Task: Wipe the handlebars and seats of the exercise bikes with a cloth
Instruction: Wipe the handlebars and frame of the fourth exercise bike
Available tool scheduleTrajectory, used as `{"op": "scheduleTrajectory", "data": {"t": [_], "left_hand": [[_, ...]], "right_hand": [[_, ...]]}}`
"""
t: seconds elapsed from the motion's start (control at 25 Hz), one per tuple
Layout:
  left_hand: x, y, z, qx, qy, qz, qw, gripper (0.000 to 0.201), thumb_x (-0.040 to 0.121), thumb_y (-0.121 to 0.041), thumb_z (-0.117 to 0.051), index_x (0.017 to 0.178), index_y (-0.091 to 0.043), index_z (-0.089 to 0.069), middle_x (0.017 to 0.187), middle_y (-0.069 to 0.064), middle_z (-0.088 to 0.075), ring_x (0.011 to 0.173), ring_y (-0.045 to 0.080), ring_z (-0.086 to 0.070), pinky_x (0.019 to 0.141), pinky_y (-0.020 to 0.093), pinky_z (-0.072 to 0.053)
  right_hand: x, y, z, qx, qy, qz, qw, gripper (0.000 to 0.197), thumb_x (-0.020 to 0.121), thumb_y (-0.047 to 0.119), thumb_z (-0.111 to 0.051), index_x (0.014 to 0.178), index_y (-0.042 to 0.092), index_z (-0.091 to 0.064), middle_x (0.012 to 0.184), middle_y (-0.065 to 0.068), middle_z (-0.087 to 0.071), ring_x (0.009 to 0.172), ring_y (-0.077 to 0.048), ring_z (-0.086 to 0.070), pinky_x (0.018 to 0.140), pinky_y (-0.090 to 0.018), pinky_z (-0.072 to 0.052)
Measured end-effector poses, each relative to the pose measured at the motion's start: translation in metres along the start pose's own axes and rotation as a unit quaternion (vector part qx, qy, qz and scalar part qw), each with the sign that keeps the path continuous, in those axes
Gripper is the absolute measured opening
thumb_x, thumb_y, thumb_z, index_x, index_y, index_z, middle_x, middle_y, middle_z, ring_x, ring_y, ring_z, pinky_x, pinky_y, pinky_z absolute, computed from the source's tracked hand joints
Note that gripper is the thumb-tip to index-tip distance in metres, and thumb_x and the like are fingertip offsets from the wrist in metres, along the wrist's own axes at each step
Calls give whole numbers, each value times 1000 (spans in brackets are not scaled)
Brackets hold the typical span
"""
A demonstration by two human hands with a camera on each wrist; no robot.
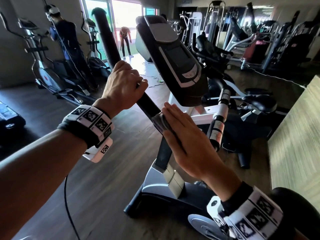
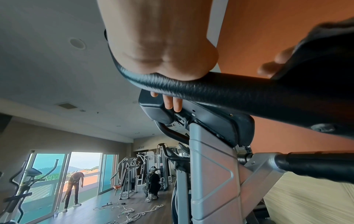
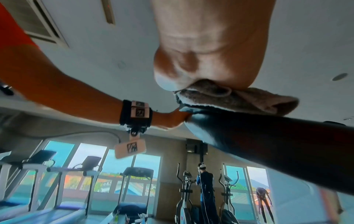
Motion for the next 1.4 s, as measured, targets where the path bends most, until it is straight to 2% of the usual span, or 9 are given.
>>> {"op": "scheduleTrajectory", "data": {"t": [0.2,0.4,0.56,0.72,0.92,1.12,1.2,1.28,1.4], "left_hand": [[-4,-3,4,-29,-22,-4,999,40,98,-33,-46,90,-14,-80,109,1,-77,115,27,-61,112,43,-33],[-6,-6,0,-5,-19,19,1000,44,92,-34,-47,110,-9,-78,124,11,-72,126,35,-57,119,47,-27],[-8,-6,-2,-8,-15,22,1000,44,91,-30,-45,112,-12,-78,126,11,-71,128,36,-56,119,52,-26],[-8,-4,-2,-14,-4,28,999,45,93,-31,-43,112,-13,-79,127,11,-70,129,36,-55,119,55,-26],[-8,-9,-2,-18,-24,31,999,43,92,-31,-44,104,-16,-82,122,10,-73,126,36,-57,116,57,-30],[-6,-7,-2,-28,17,58,998,53,92,-38,-34,107,-20,-81,126,4,-72,137,30,-49,123,48,-19],[-6,-6,-2,-30,12,54,998,52,93,-39,-34,106,-20,-81,124,3,-73,137,30,-49,123,48,-18],[-7,-4,-3,-37,2,49,998,51,93,-38,-36,106,-19,-81,122,2,-74,136,30,-50,123,47,-18],[-7,-5,-1,-36,-4,51,998,50,94,-37,-37,106,-19,-81,121,2,-74,136,30,-50,123,45,-17]], "right_hand": [[44,1,-3,6,10,-31,999,63,107,40,-25,159,5,-28,169,-7,-23,157,-14,-9,128,-33,-12],[2,-18,2,44,2,-11,999,60,108,40,-26,161,12,-19,171,1,-13,157,-7,-5,128,-33,-13],[46,-28,3,72,10,-54,996,60,105,38,-30,157,8,-36,165,-4,-32,154,-10,-22,123,-20,-18],[36,-34,8,92,-20,-59,994,45,106,38,-33,135,12,-57,121,-3,-64,112,-14,-61,96,-35,-48],[-5,-47,15,84,-4,-123,989,31,108,38,-34,110,17,-55,92,4,-57,83,-9,-57,74,-28,-41],[63,-13,5,7,-10,-39,999,36,107,29,-36,118,6,-61,112,-7,-61,104,-23,-58,84,-31,-41],[60,-6,3,21,-9,6,1000,46,105,33,-33,130,6,-60,127,-7,-60,121,-20,-55,100,-33,-44],[32,-8,4,32,-11,23,999,54,107,34,-30,148,5,-48,153,-7,-48,145,-15,-38,119,-31,-32],[-1,-16,6,66,-5,8,998,58,108,34,-29,159,6,-29,168,-1,-25,156,-9,-14,127,-35,-19]]}}
Point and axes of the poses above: each hand's wrist, its own x-axis towards the middle knuckle, its own z-axis out of the back of the hand, y = z × x, the point moved 7 cm from there along x, towards the middle knuckle
